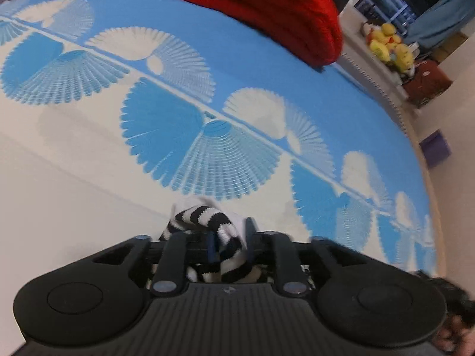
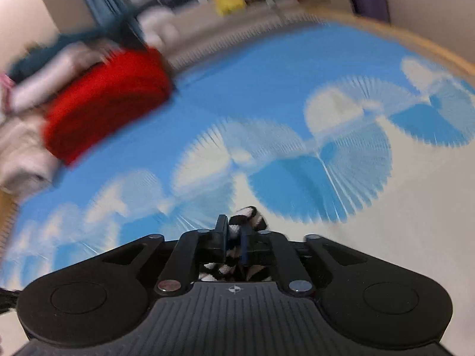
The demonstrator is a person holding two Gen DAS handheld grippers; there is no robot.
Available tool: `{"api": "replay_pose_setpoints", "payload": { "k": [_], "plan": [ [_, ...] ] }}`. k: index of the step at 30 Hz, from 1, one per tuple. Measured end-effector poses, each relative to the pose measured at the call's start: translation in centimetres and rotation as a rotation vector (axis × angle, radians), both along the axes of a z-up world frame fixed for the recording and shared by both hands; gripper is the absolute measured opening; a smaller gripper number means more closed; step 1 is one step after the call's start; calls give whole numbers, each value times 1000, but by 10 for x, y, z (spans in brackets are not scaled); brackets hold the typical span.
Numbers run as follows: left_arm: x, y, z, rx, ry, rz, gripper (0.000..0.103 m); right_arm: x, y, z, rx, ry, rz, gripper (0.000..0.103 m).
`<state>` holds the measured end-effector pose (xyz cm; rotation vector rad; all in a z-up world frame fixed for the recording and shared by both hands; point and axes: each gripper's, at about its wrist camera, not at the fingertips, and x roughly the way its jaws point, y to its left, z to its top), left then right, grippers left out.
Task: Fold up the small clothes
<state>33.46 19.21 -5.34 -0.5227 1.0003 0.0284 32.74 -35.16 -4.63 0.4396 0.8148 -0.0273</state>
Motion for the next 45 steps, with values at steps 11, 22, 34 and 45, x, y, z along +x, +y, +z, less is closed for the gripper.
{"api": "replay_pose_setpoints", "payload": {
  "k": [11,22,34,45],
  "plan": [
    [-22,-31,17,132,-75,-241,63,-19,-1,1,81,-55,95,44],
    [-10,-81,-38,186,101,-303,48,0,41,-53,193,212,174,60],
    [10,-45,8,87,-226,7,0,6,34,4,261,-195,14,0],
    [-3,-88,-11,271,-124,-442,69,-12,89,0,-136,-55,574,61]
  ]
}}
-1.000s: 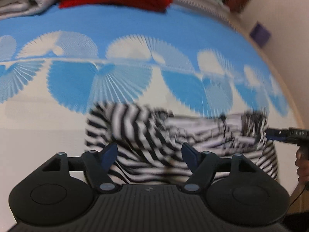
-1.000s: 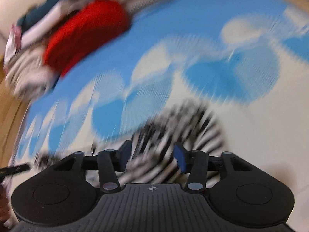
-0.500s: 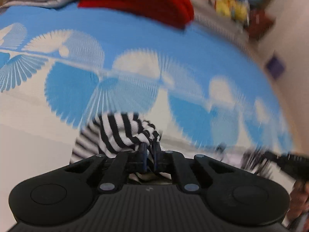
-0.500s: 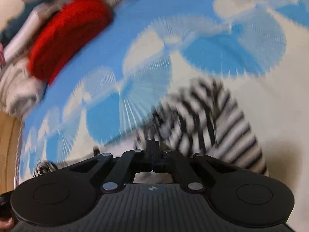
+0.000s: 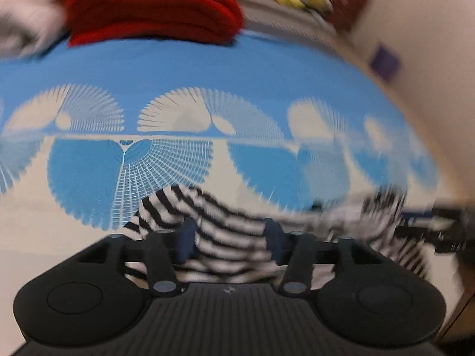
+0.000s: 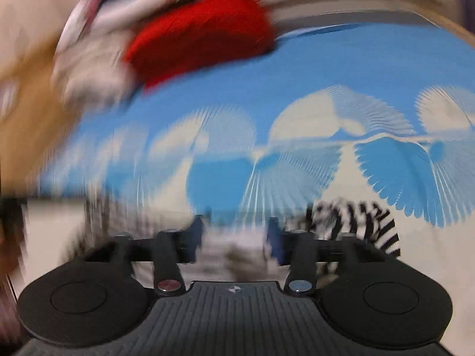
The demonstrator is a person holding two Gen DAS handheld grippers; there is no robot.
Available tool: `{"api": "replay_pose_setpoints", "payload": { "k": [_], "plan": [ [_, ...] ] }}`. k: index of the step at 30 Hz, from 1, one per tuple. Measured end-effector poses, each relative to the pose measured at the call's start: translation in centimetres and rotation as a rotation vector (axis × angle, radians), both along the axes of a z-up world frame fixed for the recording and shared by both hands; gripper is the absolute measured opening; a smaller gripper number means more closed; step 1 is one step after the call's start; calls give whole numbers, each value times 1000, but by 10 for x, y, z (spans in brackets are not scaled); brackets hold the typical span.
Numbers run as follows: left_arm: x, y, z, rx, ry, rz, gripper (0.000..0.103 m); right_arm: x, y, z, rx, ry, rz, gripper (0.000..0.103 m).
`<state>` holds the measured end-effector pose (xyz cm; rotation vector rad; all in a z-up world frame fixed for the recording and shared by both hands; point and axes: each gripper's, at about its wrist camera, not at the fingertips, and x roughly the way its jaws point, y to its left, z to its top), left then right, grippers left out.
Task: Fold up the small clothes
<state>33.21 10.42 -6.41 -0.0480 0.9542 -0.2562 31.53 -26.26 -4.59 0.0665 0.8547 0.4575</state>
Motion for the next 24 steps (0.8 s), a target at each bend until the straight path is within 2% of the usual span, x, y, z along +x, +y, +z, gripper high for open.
{"api": "replay_pose_setpoints", "payload": {
  "k": [2,3,5,7,8,10,11,12,13,14,15,18,21,24],
  "plan": [
    [-4,-10,-13,59,24,-50,76,-5,13,-11,-129,6,44,61],
    [-4,-16,-20,83,44,-63,76,-3,18,-18,-173,11,50,61],
    [-2,-28,-31,144,53,-74,76,-2,27,-26,-212,17,39,61],
    [2,-38,-38,185,45,-71,74,2,32,-31,-196,32,7,61],
    [5,-42,-41,198,45,-65,66,4,35,-33,-190,30,-4,61],
    [10,-46,-46,203,41,-48,41,11,40,-34,-194,25,-20,61],
    [15,-46,-47,209,40,-39,14,14,44,-37,-206,25,-27,59],
    [18,-46,-47,221,39,-25,1,17,46,-39,-218,25,-35,51],
    [22,-43,-44,216,33,-5,1,20,47,-40,-222,21,-46,42],
    [25,-39,-39,190,20,25,1,23,47,-39,-219,12,-62,19],
    [27,-32,-32,150,-6,64,1,28,45,-35,-196,-4,-87,3],
    [28,-19,-11,71,-101,141,1,30,32,-14,-88,-104,-169,2],
    [28,-13,2,38,-186,205,1,28,26,4,-21,-237,-229,2],
    [34,-13,2,38,-189,248,2,32,30,7,-7,-290,-256,4]
  ]
}}
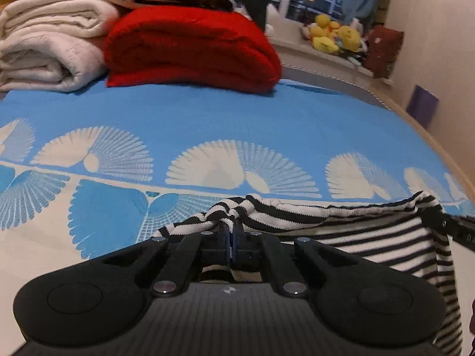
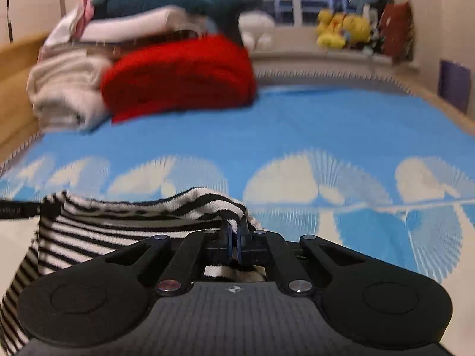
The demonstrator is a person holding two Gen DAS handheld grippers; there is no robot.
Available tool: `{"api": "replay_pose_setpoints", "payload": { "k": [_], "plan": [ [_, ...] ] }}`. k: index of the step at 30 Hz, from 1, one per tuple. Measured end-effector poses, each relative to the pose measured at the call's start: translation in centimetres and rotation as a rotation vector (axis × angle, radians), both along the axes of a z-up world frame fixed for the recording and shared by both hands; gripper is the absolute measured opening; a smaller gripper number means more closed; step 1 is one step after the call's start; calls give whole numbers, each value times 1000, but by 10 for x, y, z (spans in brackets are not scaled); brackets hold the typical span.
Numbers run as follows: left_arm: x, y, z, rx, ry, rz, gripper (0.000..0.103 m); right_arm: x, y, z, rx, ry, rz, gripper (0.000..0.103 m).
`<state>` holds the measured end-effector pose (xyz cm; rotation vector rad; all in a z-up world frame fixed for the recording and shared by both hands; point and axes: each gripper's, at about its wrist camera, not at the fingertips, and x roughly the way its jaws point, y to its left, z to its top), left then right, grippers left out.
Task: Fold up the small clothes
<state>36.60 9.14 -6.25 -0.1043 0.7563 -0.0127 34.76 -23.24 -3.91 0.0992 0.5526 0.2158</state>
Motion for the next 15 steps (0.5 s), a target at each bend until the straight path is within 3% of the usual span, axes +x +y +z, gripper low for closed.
{"api": "replay_pose_setpoints", "payload": {
  "k": [1,2,3,5,7,11,13,15],
  "plan": [
    [4,0,-4,2,27,5,2,4,4,-4,-10,18,7,5],
    [10,0,-11,-4,80,2,5,9,8,-10,-26,50,21,13],
    [15,3,-17,-16,142,0,17,14,12,-17,-53,85,25,26],
    [17,12,-24,-72,226,11,29,19,15,-32,-108,159,9,51],
    [12,28,-18,-123,218,26,29,20,9,-39,-146,242,-30,51],
    [3,71,-1,-171,155,89,42,4,-31,-25,-83,188,-75,55],
    [-1,88,-4,-155,176,111,46,-3,-55,-27,-91,182,-117,62],
    [-1,98,-16,-144,228,107,53,-3,-80,-41,-97,232,-165,66]
  ]
}}
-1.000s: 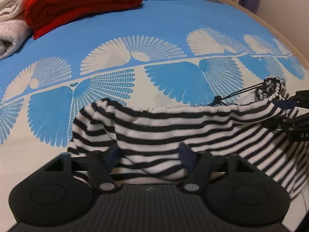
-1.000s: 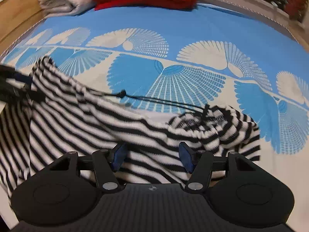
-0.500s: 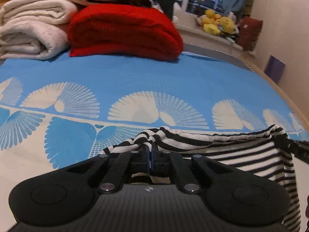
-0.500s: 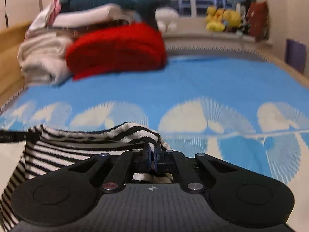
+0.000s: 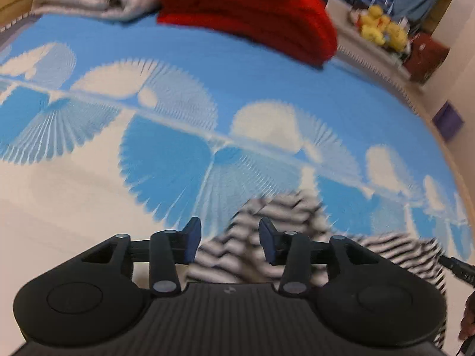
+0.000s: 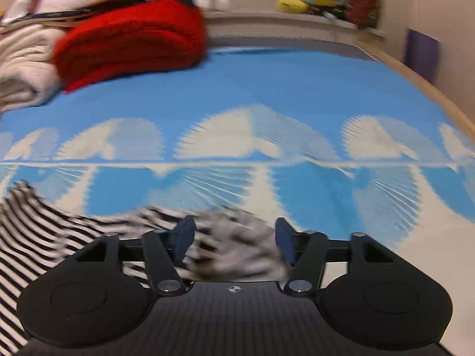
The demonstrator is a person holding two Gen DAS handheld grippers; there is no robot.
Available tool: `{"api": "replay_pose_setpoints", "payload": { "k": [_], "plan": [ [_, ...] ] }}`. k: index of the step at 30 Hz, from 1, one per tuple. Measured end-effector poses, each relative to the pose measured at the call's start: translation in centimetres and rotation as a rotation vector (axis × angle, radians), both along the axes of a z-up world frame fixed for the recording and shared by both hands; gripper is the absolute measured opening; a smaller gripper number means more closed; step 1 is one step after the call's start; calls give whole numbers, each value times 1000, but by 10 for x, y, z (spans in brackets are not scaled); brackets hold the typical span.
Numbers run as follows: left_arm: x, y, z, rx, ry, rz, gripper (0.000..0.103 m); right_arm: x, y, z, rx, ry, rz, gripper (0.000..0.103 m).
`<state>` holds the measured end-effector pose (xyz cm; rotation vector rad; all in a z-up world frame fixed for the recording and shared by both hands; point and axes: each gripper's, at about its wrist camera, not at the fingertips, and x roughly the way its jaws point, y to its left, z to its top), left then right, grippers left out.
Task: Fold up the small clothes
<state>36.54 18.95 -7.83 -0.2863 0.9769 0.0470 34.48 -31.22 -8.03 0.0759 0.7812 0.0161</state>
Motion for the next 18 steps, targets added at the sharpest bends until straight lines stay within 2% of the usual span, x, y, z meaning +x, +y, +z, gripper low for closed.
{"api": "replay_pose_setpoints", "payload": {
  "k": [4,7,8,10,11,12,13,15,17,18],
  "plan": [
    [3,-6,-23,48,49,-36,55,3,-31,-33,64,122,-71,66],
    [5,-16,-30,53,32,-61,56,6,-31,-41,108,141,-79,65],
    [7,-20,-32,55,29,-70,56,7,-27,-40,104,129,-59,60],
    [10,-26,-37,77,26,-87,55,8,-15,-35,70,98,-9,39],
    [13,-29,-41,90,26,-96,35,10,-11,-32,46,85,6,16],
    [15,-30,-42,98,23,-106,4,10,-7,-28,29,64,12,5],
    [15,-29,-38,113,10,-99,1,10,-7,-22,27,28,-3,5],
    [15,-18,-22,136,-45,-21,1,9,-15,-8,52,-75,-78,5],
    [14,1,-10,87,-70,77,1,9,-25,3,83,-145,-146,5],
    [13,5,-9,73,-71,93,1,11,-29,3,90,-151,-163,5]
  ]
}}
